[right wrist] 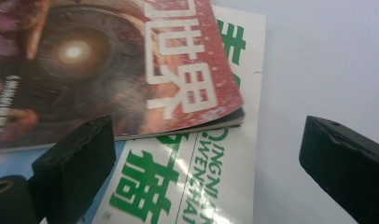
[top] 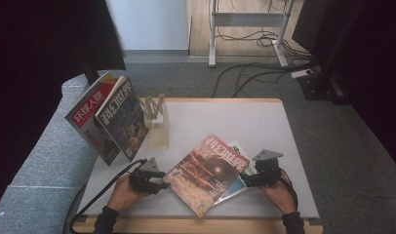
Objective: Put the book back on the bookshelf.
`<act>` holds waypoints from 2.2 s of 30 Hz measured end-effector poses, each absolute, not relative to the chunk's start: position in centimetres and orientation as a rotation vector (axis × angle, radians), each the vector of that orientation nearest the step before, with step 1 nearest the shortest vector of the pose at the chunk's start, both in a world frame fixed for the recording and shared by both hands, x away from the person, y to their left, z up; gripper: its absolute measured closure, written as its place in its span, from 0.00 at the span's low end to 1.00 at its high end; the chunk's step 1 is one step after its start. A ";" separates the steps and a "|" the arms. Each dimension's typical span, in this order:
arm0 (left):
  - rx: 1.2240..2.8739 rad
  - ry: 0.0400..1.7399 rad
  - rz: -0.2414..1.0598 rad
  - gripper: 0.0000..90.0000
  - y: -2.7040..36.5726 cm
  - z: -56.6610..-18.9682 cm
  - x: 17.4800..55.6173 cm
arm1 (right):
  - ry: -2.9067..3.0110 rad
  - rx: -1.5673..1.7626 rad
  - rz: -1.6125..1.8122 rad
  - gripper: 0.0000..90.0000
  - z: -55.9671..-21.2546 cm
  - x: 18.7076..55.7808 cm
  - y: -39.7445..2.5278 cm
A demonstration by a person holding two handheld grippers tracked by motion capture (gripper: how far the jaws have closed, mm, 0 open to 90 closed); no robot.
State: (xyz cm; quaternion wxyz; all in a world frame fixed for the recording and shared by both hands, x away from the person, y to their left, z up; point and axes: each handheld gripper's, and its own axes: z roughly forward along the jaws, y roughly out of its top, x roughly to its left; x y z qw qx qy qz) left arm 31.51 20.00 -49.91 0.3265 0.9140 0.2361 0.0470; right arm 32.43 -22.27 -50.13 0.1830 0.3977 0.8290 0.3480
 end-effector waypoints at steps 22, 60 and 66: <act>2.365 0.526 0.069 0.56 16.0 -50.3 29.9 | 2.371 1.174 0.966 0.04 -50.9 33.5 -22.3; 2.260 0.668 0.120 0.17 16.0 -51.2 32.1 | 2.492 1.393 1.121 0.08 -51.8 37.3 -22.9; 2.260 0.666 0.114 0.17 16.0 -51.2 32.1 | 2.428 1.393 1.128 0.19 -51.4 37.8 -22.9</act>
